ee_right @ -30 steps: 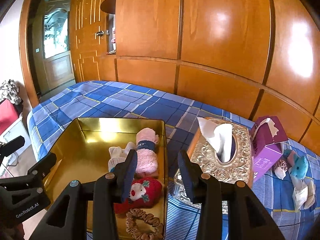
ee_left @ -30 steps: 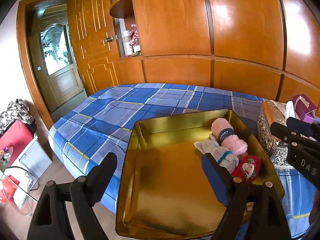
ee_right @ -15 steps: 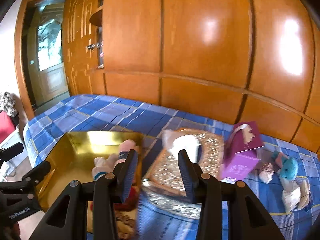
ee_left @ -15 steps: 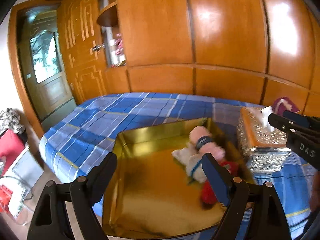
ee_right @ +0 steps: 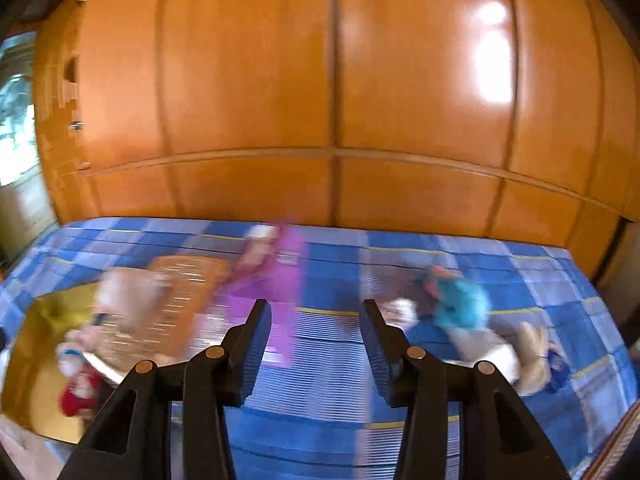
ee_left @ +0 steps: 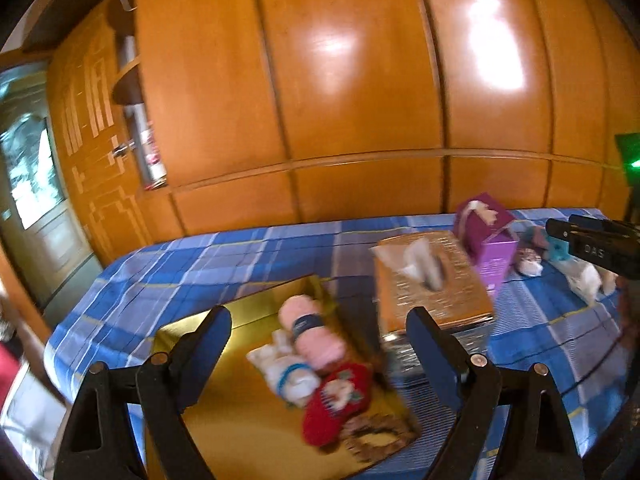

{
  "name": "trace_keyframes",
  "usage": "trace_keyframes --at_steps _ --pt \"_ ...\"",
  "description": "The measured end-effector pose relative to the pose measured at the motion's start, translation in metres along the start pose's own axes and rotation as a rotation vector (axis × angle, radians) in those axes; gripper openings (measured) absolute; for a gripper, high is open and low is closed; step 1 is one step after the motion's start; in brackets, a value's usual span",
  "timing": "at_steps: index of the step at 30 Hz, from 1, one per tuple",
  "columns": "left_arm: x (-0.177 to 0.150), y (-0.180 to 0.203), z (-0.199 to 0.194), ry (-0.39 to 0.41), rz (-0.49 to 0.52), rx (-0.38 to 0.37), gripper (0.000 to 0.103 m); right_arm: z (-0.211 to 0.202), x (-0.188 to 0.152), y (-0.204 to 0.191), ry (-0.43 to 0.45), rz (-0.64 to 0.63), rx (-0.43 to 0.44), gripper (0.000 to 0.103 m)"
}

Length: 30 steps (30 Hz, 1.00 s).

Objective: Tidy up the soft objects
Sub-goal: 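Move both tools away from the tray toward the items on the bed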

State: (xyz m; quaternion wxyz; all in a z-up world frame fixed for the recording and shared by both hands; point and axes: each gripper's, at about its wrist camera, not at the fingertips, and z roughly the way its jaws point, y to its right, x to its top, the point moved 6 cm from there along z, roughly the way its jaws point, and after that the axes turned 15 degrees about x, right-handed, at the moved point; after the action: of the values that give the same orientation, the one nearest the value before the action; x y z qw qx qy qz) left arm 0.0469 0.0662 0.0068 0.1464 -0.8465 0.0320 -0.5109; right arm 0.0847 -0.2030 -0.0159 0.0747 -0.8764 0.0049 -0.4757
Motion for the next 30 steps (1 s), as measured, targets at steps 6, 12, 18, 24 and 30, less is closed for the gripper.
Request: trace_keyframes --at_steps 6,12,18,24,30 --pt "0.014 0.049 -0.008 0.030 0.080 -0.086 0.090 -0.005 -0.007 0.081 -0.025 0.088 -0.139 0.046" --pt "0.019 0.090 -0.015 0.055 0.162 -0.142 0.090 -0.018 -0.011 0.148 -0.011 0.164 -0.258 0.046" --pt "0.021 0.124 -0.020 0.071 0.229 -0.184 0.090 -0.022 -0.021 0.214 0.009 0.321 -0.353 0.046" --pt "0.024 0.158 -0.021 0.061 0.274 -0.238 0.090 -0.028 -0.035 0.240 0.013 0.484 -0.333 0.046" --pt "0.028 0.199 -0.027 0.045 0.319 -0.338 0.087 -0.030 -0.044 0.250 0.009 0.562 -0.325 0.046"
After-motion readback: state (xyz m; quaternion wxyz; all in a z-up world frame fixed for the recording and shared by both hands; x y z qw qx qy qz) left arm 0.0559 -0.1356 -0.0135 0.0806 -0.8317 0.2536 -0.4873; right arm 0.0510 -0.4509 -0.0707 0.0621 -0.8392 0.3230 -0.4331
